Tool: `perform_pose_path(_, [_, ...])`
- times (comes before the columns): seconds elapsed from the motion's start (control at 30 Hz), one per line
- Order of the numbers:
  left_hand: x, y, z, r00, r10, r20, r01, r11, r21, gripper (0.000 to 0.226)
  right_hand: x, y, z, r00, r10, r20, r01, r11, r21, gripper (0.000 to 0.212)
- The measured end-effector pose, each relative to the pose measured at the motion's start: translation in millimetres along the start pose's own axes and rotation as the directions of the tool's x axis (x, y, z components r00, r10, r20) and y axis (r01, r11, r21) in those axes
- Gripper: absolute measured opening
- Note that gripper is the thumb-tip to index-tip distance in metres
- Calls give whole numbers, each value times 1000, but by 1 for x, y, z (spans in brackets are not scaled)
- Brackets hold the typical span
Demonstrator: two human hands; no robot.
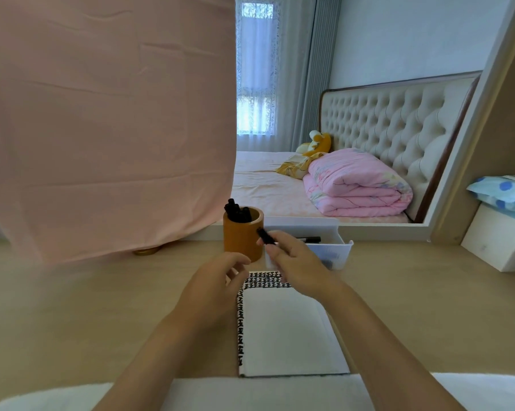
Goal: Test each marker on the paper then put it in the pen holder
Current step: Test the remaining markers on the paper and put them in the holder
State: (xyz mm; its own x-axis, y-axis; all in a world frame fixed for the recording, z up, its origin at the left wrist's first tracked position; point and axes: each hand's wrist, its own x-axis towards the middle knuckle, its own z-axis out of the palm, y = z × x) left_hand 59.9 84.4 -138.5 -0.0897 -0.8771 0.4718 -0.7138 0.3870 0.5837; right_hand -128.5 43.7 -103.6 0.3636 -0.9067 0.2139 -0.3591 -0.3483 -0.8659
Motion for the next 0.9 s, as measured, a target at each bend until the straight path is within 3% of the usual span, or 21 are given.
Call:
perform_pose_path(0.07, [-3,-6,-1,999,-15,-44,14,1000,-20,25,0,3,6,997,-8,72,27,962,-272,26])
perform_pose_path(0.13, [-5,-10,0,997,0,-78,-2,1000,-23,33,-2,5,15,994,21,112,29,903,-428,25])
perform_pose_path(0.23, [-6,-15,0,997,57,-53,-56,998,24,46,-4,10,25,991,43,131,27,873,-486,26])
perform_pose_path(0.37, [-6,-20,-5,985,159,63,-166,977,136,28,-4,13,29,986,-10,167,98,846,-525,28])
perform_pose_path(0.5, [-5,-25,-7,985,159,70,-167,977,135,22,-2,16,27,978,-2,208,103,875,-472,23])
perform_pose_path(0.6, [-3,-26,-10,983,156,94,-167,979,120,22,-3,15,25,975,-90,203,183,845,-503,29])
perform_pose_path(0.7, [-2,-25,-11,984,136,119,-148,985,94,22,-3,14,24,956,-229,181,292,765,-575,32])
perform_pose_path(0.9, [-3,-15,-13,984,5,181,-22,996,90,31,-1,17,24,840,-510,184,450,465,-763,21])
